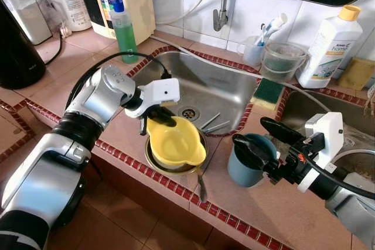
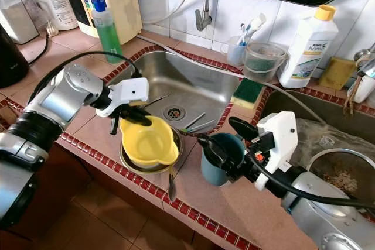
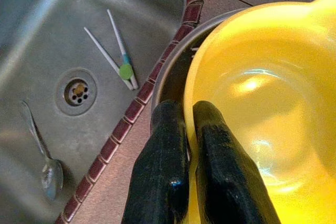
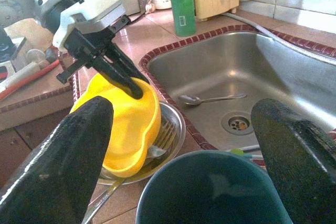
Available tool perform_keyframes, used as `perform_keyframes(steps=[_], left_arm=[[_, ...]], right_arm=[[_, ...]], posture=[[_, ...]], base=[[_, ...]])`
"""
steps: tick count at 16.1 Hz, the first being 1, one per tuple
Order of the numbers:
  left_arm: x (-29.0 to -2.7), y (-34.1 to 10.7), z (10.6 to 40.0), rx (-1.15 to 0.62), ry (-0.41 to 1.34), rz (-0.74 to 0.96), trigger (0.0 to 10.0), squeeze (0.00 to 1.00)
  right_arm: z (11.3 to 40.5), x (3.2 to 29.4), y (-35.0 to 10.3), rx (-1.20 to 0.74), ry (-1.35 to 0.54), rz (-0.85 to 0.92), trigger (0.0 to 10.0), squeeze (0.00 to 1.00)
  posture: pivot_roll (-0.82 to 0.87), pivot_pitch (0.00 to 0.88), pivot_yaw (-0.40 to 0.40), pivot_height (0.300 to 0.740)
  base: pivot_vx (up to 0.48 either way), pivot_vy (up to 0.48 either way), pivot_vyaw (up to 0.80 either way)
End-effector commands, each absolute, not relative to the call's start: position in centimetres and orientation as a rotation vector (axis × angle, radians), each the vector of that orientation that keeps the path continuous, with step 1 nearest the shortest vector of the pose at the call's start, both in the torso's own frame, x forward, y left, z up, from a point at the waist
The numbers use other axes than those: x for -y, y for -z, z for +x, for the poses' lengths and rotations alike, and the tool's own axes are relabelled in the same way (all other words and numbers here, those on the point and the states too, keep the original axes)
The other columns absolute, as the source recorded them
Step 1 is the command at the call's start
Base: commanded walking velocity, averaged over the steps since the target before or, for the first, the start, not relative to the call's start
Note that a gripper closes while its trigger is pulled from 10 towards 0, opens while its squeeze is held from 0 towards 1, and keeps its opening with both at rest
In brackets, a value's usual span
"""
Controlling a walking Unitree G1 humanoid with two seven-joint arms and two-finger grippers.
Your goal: Kitchen organization
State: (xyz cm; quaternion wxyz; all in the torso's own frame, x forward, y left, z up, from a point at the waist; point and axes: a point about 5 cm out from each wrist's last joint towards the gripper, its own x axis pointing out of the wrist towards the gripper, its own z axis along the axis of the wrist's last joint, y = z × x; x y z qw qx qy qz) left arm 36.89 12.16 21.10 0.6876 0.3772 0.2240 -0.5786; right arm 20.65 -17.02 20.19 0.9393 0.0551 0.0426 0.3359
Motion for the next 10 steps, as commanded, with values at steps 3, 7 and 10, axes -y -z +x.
perform_keyframes(steps=[3, 7, 10], left_arm=[[-12.39, -22.77, 37.31, -0.469, 1.274, 0.883, 10.0, 0.00], [-12.43, -23.12, 37.48, -0.464, 1.273, 0.899, 10.0, 0.00], [-12.53, -23.30, 37.55, -0.468, 1.272, 0.914, 10.0, 0.00]], right_arm=[[20.85, 17.27, -20.33, -0.084, -0.675, 0.108, 10.0, 0.00], [20.93, 17.23, -20.33, -0.079, -0.675, 0.108, 10.0, 0.00], [20.94, 17.22, -20.33, -0.079, -0.674, 0.108, 10.0, 0.00]], posture=[[-0.16, 0.024, 0.042, 0.740], [-0.16, 0.021, 0.045, 0.740], [-0.16, 0.021, 0.046, 0.740]], base=[[0.000, 0.000, 0.00], [0.000, 0.000, 0.00], [0.000, 0.000, 0.00]])
